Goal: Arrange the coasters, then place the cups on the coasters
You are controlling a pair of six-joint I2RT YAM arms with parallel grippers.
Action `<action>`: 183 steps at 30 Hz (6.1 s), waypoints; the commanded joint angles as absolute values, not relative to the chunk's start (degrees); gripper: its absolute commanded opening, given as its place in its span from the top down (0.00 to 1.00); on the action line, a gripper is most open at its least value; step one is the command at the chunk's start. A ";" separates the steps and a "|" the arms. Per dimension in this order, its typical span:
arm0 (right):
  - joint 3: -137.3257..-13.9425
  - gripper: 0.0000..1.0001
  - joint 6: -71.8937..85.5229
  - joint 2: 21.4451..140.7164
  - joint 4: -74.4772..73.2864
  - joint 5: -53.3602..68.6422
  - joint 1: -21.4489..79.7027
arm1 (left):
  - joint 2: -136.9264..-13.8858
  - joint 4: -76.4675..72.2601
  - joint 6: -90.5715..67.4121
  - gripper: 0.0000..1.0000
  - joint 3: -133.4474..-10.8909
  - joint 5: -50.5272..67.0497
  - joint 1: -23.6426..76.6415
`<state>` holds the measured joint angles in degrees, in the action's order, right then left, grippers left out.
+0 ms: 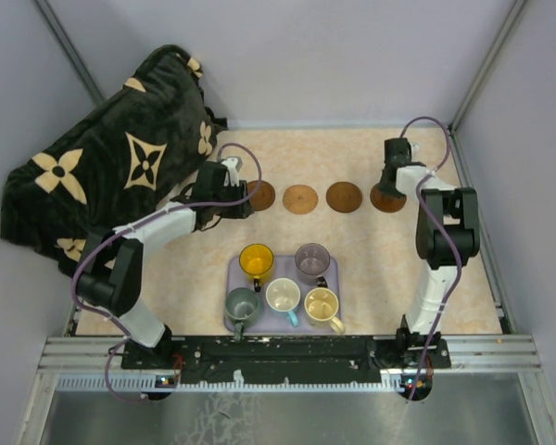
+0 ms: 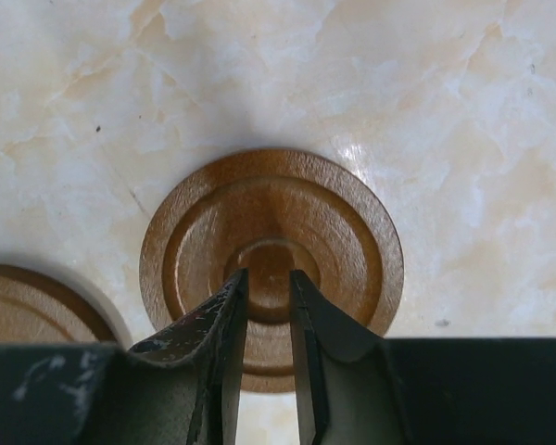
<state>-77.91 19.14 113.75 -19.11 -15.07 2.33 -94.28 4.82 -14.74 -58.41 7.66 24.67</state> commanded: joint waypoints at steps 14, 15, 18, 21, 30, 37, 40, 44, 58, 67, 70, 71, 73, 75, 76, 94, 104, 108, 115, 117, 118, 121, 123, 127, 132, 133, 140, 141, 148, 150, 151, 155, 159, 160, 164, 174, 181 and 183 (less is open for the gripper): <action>-67.62 0.52 18.35 85.84 -17.09 -13.22 2.16 | -85.23 3.18 -16.55 0.55 -57.43 -5.29 24.38; -65.82 0.50 18.29 83.47 -16.67 -12.91 2.12 | -83.83 3.20 -16.60 0.54 -56.64 -6.23 24.27; -61.80 0.44 18.30 77.67 -15.90 -12.30 2.12 | -78.98 3.95 -16.66 0.53 -54.23 -9.26 24.24; -57.74 0.30 18.80 71.83 -15.30 -10.73 2.11 | -74.04 6.19 -16.60 0.52 -52.45 -11.70 24.16; -51.89 0.01 19.56 60.46 -20.28 -6.67 2.09 | -57.05 15.76 -16.80 0.27 -45.26 -25.48 24.02; -45.67 0.01 19.03 50.43 -17.51 -13.66 2.11 | -47.84 18.32 -18.98 0.00 -40.26 -35.03 23.99; -41.93 0.01 20.37 46.64 -14.41 -19.75 2.10 | -47.67 18.84 -20.33 0.00 -39.73 -36.46 24.05; -40.88 0.01 19.08 45.95 -14.42 -21.91 2.11 | -47.79 22.07 -24.01 0.00 -38.41 -39.94 24.00; -41.96 0.01 21.25 47.54 -17.51 -22.31 2.11 | -44.27 24.61 -28.58 0.00 -35.84 -39.17 24.01; -43.25 0.01 18.50 45.36 -22.86 -14.58 2.15 | -38.26 30.72 -30.59 0.00 -34.86 -33.29 24.02; -44.33 0.03 17.91 44.85 -26.03 -13.58 2.10 | -37.01 30.73 -28.70 0.00 -34.80 -30.99 24.02; -44.64 0.05 17.40 44.75 -27.12 -12.64 2.11 | -36.86 30.68 -28.36 0.00 -34.93 -29.89 24.03; -45.19 0.10 16.48 44.74 -29.08 -10.69 2.40 | -36.95 30.61 -28.30 0.00 -35.02 -27.94 24.05; -46.07 0.11 15.92 44.65 -31.66 -10.92 4.29 | -37.49 30.22 -28.38 0.00 -35.07 -25.75 24.02; -46.44 0.11 15.91 44.41 -32.83 -12.32 6.38 | -37.90 29.86 -28.54 0.00 -35.07 -24.54 24.07; -47.15 0.26 31.06 47.50 -41.17 -17.95 39.34 | -42.05 29.92 -30.23 0.00 -34.98 -18.40 30.49; -47.57 0.31 37.47 54.40 -40.01 -19.42 53.67 | -40.34 30.32 -30.75 0.00 -33.39 -19.09 31.02; -47.33 0.37 39.61 57.26 -38.08 -19.83 57.44 | -40.14 30.37 -30.16 0.00 -33.08 -19.42 31.00; -46.74 0.41 40.87 59.19 -37.15 -18.78 59.65 | -38.06 29.97 -30.64 0.00 -32.09 -19.56 30.98; -46.39 0.42 40.89 59.36 -37.17 -19.17 59.63 | -37.76 29.99 -30.67 0.00 -32.03 -19.68 30.97; -46.18 0.42 40.87 59.39 -37.06 -19.51 59.72 | -37.65 30.03 -30.67 0.00 -32.03 -19.69 31.00; -45.43 0.44 40.81 59.93 -35.99 -20.07 59.68 | -37.37 29.97 -30.76 0.00 -31.87 -19.85 31.01; -45.27 0.45 40.79 60.89 -35.50 -20.18 59.74 | -37.44 30.04 -30.74 0.00 -31.83 -19.92 31.01; -45.27 0.47 40.94 63.46 -34.95 -20.36 59.70 | -37.36 30.05 -30.55 0.00 -31.77 -20.27 30.98; -45.19 0.48 41.71 65.94 -35.07 -20.80 59.65 | -37.35 30.13 -30.28 0.00 -31.74 -20.87 31.02; -45.19 0.48 42.01 66.16 -35.26 -20.99 59.70 | -37.28 30.10 -30.24 0.00 -31.77 -20.91 30.97; -45.15 0.49 42.47 68.63 -35.86 -23.78 59.59 | -37.50 29.56 -29.89 0.00 -31.59 -21.52 30.99; -45.25 0.49 42.51 69.09 -35.89 -24.12 59.59 | -37.67 29.53 -29.81 0.00 -31.68 -21.67 31.03; -45.22 0.50 42.98 72.33 -35.26 -25.64 59.41 | -38.43 29.18 -29.56 0.00 -32.35 -22.08 31.07; -45.13 0.51 42.98 72.76 -34.97 -25.70 59.22 | -38.41 29.14 -29.55 0.00 -32.38 -22.14 31.02; -45.04 0.52 42.98 72.85 -34.78 -25.78 59.18 | -38.34 29.25 -29.56 0.00 -32.35 -22.12 30.97; -44.67 0.59 42.74 72.52 -33.78 -25.69 59.11 | -38.06 29.53 -29.56 0.00 -32.22 -22.45 31.02; -44.65 0.69 42.25 72.43 -33.31 -25.48 59.11 | -38.05 29.49 -29.66 0.00 -32.04 -22.50 31.01; -44.71 0.74 42.07 72.35 -33.31 -25.47 59.08 | -38.08 29.45 -29.75 0.00 -32.02 -22.46 30.98; -44.78 0.90 41.94 72.55 -33.50 -25.87 59.09 | -37.98 29.44 -29.88 0.00 -32.00 -22.38 31.02; -46.96 1.00 41.20 73.53 -35.04 -30.30 59.09 | -37.46 29.53 -30.11 0.00 -31.90 -22.74 30.95; -49.65 1.00 32.63 73.03 -30.77 -38.87 58.74 | -36.85 29.52 -29.89 0.00 -32.19 -23.35 31.03; -51.38 1.00 29.92 73.40 -30.36 -40.77 58.32 | -36.74 29.51 -29.84 0.00 -32.25 -23.52 31.01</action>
<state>-45.89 35.92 72.99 -35.22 -28.60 59.57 -37.58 30.02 -30.00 -32.05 -22.50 30.76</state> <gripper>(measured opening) 0.193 0.998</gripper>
